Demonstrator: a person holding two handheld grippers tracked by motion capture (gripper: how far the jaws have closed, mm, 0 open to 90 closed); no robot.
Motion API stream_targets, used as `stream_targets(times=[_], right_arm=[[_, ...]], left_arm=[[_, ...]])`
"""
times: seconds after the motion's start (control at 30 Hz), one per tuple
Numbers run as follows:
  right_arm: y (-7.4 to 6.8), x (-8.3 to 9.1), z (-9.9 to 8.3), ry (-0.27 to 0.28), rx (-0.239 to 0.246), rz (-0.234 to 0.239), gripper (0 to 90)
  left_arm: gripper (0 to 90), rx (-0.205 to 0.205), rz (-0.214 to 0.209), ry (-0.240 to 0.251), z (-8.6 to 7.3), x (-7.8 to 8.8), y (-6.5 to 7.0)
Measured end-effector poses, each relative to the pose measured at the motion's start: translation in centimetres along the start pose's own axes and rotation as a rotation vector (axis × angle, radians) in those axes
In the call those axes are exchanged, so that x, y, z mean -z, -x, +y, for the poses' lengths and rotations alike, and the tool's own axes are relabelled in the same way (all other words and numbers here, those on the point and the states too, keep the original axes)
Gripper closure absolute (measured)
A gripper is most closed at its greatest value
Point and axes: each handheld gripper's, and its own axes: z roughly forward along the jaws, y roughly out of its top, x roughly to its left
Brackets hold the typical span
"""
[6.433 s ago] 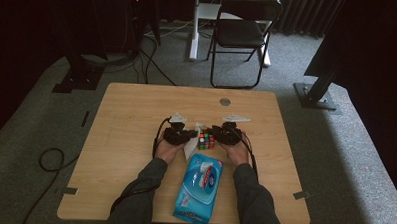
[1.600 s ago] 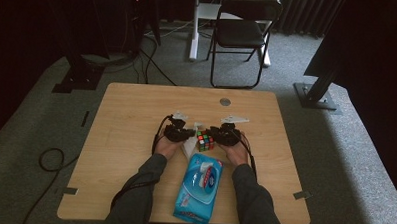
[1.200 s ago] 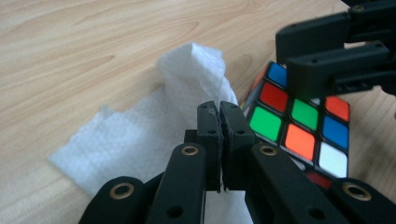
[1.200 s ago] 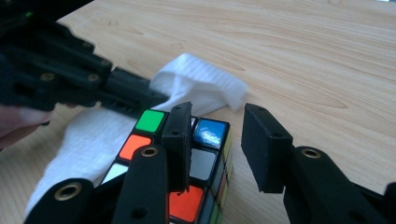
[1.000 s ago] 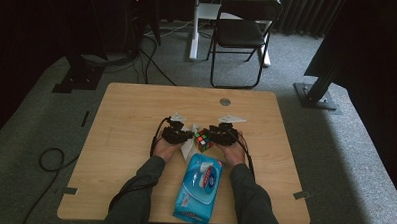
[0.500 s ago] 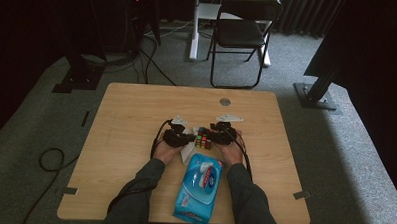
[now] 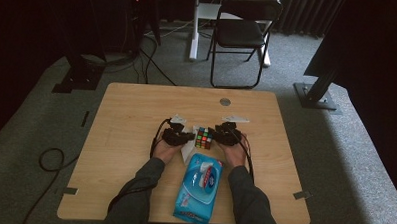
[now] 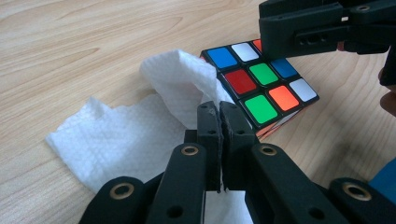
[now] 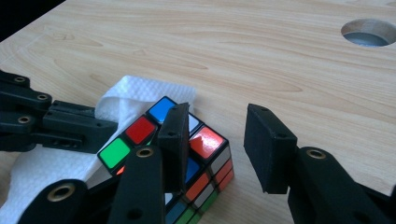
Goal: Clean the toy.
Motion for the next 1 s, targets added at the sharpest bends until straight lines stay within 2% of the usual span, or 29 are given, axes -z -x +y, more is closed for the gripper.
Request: stream_targets(times=[0.13, 0.27, 0.5, 0.8, 1.0], right_arm=[[-0.1, 0.0, -0.1, -0.012, 0.010, 0.010, 61.2], [-0.1, -0.1, 0.0, -0.016, -0.002, 0.020, 62.5], [0.1, -0.5, 0.3, -0.020, -0.026, 0.004, 62.7], [0.3, -0.5, 0.3, -0.021, -0.060, 0.009, 64.2], [0.3, -0.5, 0.3, -0.018, -0.064, 0.017, 65.3]], left_arm=[[87.9, -0.003, -0.002, 0.000, -0.1, -0.1, 0.1], [87.9, -0.008, -0.010, -0.007, 0.0, -0.2, 0.3], [87.9, -0.044, -0.025, -0.015, -0.1, -0.5, 1.1], [88.0, -0.026, -0.021, 0.021, 0.8, 0.1, 0.7], [88.0, -0.018, -0.017, 0.040, 1.9, 0.1, 0.6]])
